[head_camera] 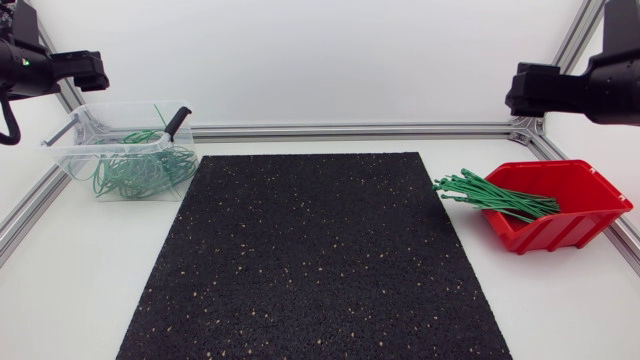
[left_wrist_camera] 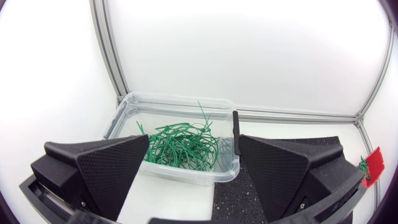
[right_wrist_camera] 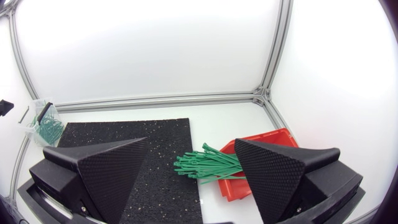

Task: Take a green cable tie from the red box, thread the tail through the head to close it, then place it in the transparent bin on the left.

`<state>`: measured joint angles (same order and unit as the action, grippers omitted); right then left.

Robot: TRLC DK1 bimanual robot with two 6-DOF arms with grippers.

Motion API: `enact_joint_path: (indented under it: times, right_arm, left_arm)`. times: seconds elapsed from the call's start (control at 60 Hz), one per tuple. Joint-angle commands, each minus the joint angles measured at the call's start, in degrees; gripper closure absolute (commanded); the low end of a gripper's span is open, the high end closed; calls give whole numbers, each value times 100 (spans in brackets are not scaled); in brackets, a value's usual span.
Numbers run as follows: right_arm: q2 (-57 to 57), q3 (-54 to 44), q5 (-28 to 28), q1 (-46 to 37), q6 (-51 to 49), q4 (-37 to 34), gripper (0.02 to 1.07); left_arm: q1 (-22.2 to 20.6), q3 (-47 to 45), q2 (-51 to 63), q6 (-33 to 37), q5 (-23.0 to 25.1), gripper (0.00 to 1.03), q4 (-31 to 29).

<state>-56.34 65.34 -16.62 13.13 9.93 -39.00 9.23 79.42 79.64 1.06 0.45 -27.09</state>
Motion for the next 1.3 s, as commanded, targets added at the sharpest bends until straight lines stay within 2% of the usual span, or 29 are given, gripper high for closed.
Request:
enact_joint_path:
  times: [0.0,0.317,1.033,1.283]
  right_arm:
    - [343,-320,-60,-188,-317,95,6]
    - [1889,-1577,-52,-917,-1037,824,6]
    - [4772,-3660,-342,-1022,-1600,1615,6]
    - [5018,-4450,200,-1101,-1436,2233,6]
  left_arm:
    - [-9,-313,-431,-115,69,3,99]
    - [-18,-1693,-1917,149,219,3,406]
    - [-27,-4452,-5283,228,324,3,899]
    - [-123,-5366,-6117,195,288,3,1219]
